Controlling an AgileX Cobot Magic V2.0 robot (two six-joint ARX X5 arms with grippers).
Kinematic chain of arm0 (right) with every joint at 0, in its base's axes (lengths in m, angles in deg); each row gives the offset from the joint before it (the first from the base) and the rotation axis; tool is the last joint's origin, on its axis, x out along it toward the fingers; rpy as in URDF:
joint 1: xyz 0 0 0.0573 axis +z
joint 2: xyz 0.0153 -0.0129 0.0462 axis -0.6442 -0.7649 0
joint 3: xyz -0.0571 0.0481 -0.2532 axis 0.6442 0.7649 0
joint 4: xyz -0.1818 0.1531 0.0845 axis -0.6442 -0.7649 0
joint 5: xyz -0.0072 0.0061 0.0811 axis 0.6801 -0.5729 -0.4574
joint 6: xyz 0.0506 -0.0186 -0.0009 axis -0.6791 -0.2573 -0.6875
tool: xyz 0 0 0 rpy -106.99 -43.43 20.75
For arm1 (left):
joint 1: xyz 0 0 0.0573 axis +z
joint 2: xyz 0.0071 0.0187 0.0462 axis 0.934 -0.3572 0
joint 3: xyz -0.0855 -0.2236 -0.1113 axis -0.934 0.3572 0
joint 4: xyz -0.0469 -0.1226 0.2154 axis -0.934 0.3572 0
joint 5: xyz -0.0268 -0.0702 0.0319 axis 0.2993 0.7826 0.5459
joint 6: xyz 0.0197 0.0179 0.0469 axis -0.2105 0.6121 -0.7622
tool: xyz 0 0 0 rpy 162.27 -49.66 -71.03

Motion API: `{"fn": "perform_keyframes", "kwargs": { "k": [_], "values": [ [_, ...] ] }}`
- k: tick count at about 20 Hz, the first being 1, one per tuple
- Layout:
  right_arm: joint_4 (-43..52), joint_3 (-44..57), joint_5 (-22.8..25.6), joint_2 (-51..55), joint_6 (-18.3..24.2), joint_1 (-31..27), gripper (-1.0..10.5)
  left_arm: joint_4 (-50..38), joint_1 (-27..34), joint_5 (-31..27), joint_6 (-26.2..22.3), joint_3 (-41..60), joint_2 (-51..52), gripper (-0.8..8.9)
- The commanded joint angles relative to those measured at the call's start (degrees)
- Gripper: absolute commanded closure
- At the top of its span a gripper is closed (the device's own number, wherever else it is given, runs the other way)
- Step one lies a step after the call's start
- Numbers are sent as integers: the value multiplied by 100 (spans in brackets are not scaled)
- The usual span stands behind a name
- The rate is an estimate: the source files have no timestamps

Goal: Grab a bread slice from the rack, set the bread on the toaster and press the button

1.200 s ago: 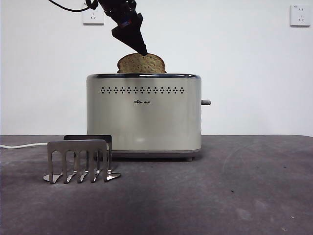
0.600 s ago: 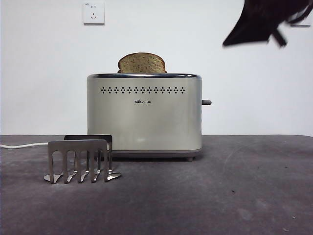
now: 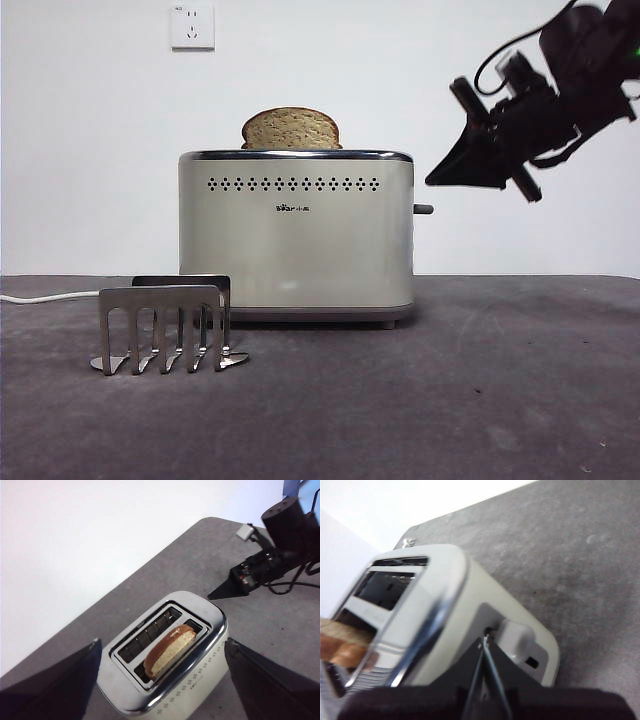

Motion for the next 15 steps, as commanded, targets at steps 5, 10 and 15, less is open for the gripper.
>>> {"fn": "perform_keyframes", "kwargs": {
  "k": [5,10,15],
  "values": [
    [114,-282,-7,-356,-136,9,959,278,-46,13,256,-13,31,401],
    [107,-358,87,-428,-107,15,959,302,-96,155,295,-13,31,401],
    [79,-358,219,-533,-74,70,959,304,-98,155,310,-13,31,401]
  ]
}}
